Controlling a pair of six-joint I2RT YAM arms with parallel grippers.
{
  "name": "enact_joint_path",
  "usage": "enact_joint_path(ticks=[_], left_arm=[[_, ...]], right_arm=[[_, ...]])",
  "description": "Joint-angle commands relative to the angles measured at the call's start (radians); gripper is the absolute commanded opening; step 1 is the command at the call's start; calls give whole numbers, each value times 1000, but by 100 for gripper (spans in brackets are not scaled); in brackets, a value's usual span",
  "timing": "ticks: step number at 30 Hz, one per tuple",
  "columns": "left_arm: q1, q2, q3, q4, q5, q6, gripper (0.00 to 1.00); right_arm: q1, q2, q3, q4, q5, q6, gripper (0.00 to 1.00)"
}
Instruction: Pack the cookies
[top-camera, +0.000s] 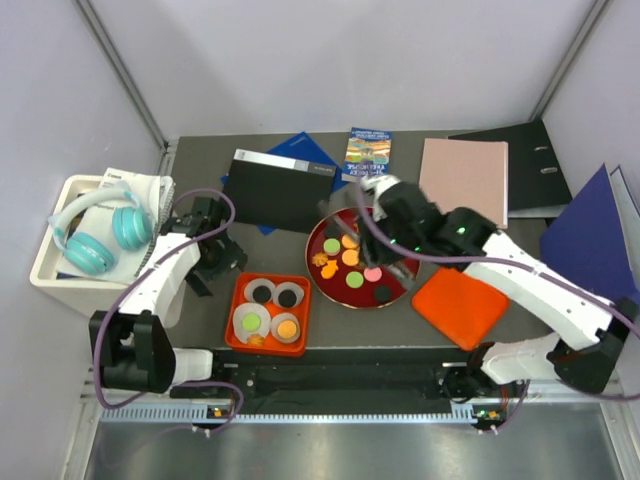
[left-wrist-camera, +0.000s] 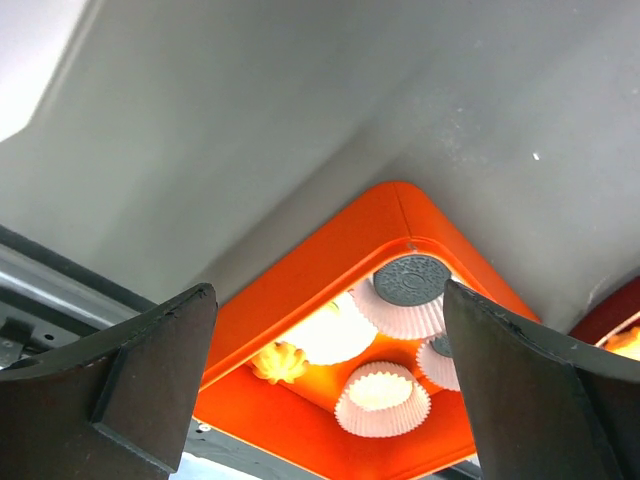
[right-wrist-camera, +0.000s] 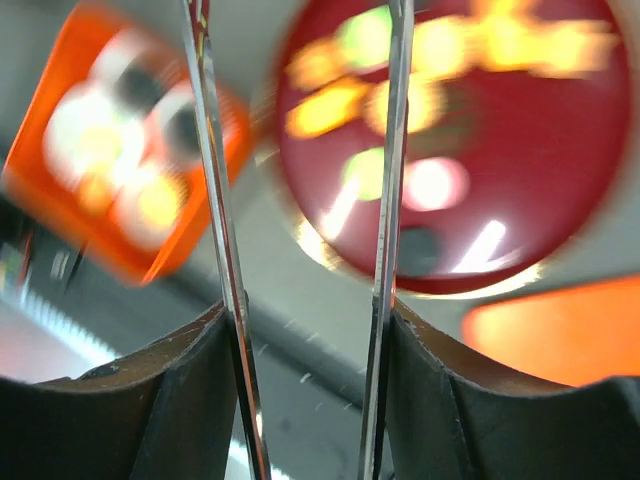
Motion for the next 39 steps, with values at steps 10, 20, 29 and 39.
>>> enact_joint_path(ticks=[10, 20, 29, 39], left_arm=[[-26, 26, 72, 101, 139, 37, 99], [-30, 9, 76, 122, 140, 40, 99], [-30, -52, 20, 122, 130, 52, 99], [-32, -52, 56, 135, 133, 86, 99]], right_arm=[[-659, 70, -171, 219, 57, 157, 51], [-839, 540, 305, 180, 115, 203, 51], [-862, 895, 782, -53, 240, 123, 91], [-873, 468, 289, 164, 191, 287, 91]])
